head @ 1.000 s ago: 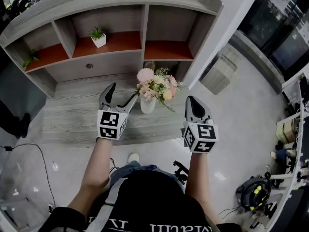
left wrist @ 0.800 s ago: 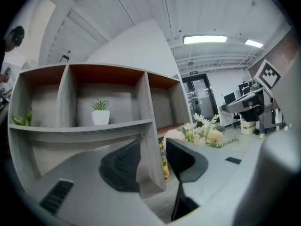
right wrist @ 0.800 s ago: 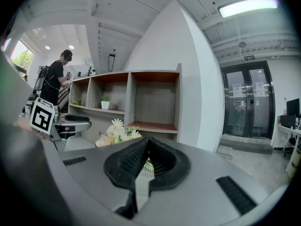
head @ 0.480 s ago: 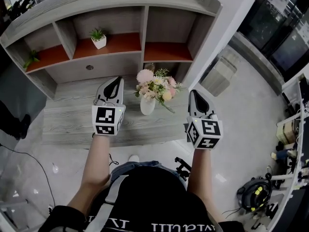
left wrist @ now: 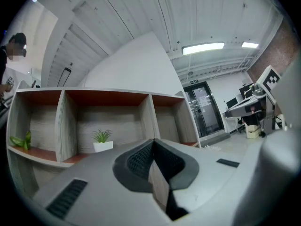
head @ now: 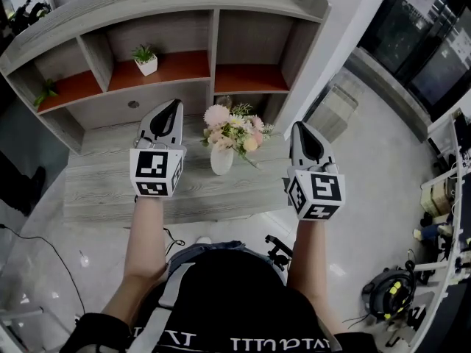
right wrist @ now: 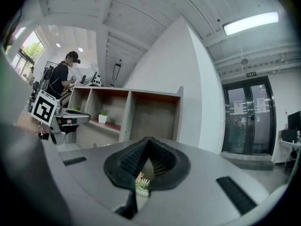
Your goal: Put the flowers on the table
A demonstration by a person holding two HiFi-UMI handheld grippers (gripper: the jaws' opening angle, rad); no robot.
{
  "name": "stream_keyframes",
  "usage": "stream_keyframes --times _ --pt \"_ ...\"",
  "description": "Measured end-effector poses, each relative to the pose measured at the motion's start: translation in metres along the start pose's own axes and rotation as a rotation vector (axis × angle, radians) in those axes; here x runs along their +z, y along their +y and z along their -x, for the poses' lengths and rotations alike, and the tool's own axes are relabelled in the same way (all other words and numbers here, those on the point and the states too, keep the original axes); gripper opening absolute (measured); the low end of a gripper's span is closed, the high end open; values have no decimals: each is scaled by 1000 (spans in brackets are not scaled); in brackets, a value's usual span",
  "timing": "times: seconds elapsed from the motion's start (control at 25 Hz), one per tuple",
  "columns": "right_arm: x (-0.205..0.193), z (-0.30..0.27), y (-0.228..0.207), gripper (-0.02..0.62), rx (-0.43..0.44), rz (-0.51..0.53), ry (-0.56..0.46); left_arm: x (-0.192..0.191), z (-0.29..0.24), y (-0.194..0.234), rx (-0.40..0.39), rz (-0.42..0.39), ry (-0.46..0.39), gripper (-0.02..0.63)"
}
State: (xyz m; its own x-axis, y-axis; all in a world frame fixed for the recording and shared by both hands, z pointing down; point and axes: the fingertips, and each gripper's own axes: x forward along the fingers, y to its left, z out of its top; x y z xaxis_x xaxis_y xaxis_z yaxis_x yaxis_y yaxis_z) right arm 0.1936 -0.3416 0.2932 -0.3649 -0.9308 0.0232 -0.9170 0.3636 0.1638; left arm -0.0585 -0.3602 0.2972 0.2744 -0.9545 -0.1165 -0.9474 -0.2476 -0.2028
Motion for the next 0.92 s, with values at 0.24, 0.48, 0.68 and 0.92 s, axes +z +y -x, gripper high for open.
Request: stream_keyframes --times 0.24,0.48,0.68,0.92 --pt "9 0 -5 14 -7 24 -18 16 -2 4 10 -7 -27 12" --pt "18 1 -10 15 -14 41 -34 25 -5 4 11 -12 -44 12" --pt "21 0 -9 15 -12 54 -39 29 -6 4 2 -17 -53 12" --pt "23 0 -10 15 -10 61 -39 32 -5 4 0 -14 -59 12"
